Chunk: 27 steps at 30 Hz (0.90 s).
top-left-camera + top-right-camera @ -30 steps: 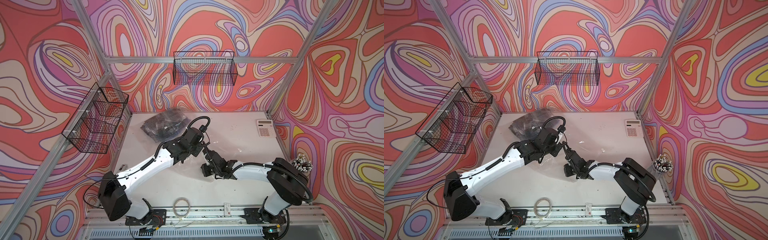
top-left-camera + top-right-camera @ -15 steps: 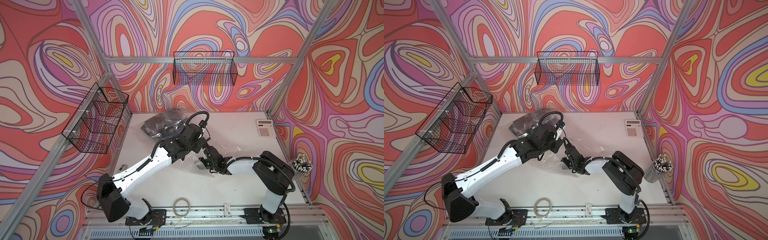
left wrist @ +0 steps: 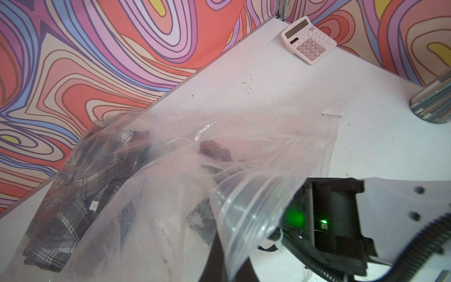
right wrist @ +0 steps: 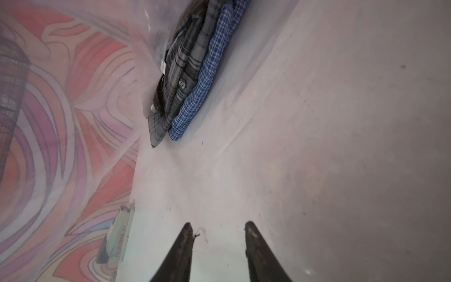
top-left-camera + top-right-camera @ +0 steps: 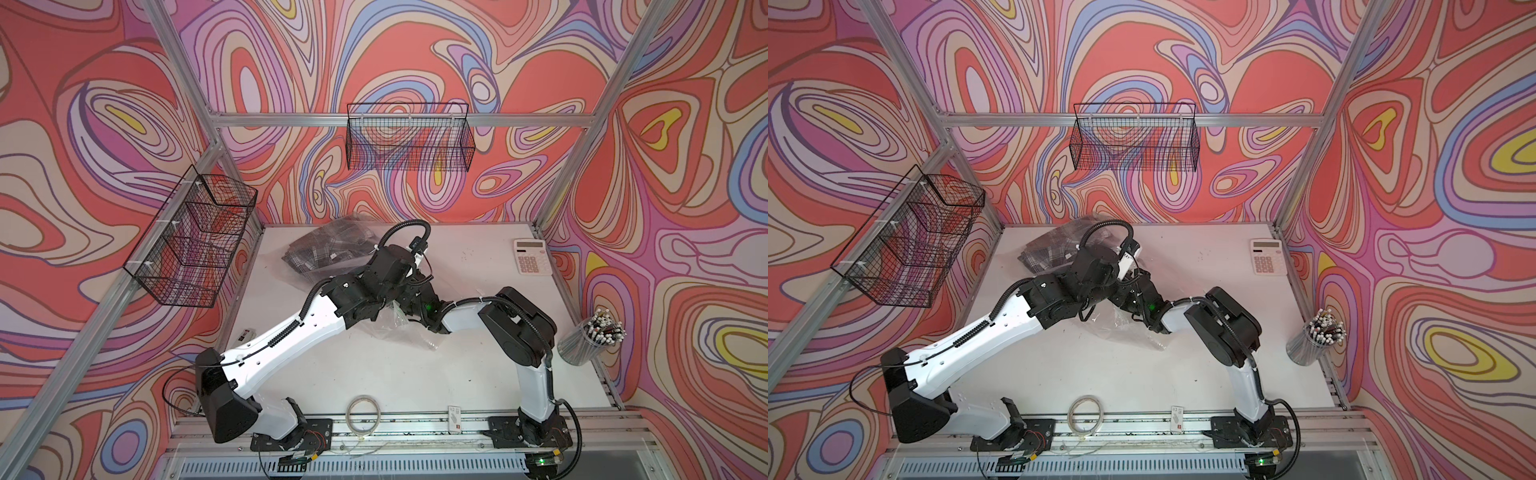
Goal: Take the shirt out of the vacuum bag
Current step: Move the shirt from the vacuum bag.
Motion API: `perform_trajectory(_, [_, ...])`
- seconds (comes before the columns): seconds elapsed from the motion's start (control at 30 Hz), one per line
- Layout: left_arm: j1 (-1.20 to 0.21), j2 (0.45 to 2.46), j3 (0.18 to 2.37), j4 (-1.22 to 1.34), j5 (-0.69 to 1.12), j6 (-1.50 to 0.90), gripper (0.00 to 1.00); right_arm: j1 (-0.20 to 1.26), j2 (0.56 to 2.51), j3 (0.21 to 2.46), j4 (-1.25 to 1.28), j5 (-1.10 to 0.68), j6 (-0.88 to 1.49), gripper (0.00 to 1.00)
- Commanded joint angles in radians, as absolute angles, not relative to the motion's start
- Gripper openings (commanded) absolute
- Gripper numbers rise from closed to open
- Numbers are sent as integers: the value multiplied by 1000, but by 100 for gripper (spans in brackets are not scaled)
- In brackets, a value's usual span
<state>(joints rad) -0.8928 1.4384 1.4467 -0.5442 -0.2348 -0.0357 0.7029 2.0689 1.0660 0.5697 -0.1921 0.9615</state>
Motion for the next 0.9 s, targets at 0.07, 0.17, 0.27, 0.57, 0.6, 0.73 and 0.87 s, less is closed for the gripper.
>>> perform_trajectory(0.07, [-920, 1451, 1482, -570, -231, -59, 0, 700, 2203, 1199, 668, -274, 1026, 38])
perform_trajectory(0.17, [-933, 1457, 1512, -580, -237, -56, 0, 696, 2288, 1288, 686, -293, 1057, 39])
perform_trajectory(0.27, [-940, 1460, 1532, -590, -234, -58, 0, 688, 2367, 1376, 698, -303, 1093, 40])
perform_trajectory(0.57, [-956, 1465, 1554, -606, -218, -74, 0, 670, 2524, 1579, 670, -277, 1156, 51])
perform_trajectory(0.6, [-955, 1465, 1553, -605, -216, -77, 0, 668, 2537, 1597, 661, -275, 1156, 52])
perform_trajectory(0.73, [-961, 1468, 1557, -604, -195, -86, 0, 659, 2597, 1670, 641, -259, 1178, 55])
perform_trajectory(0.87, [-964, 1467, 1559, -605, -182, -89, 0, 655, 2660, 1767, 611, -264, 1189, 59])
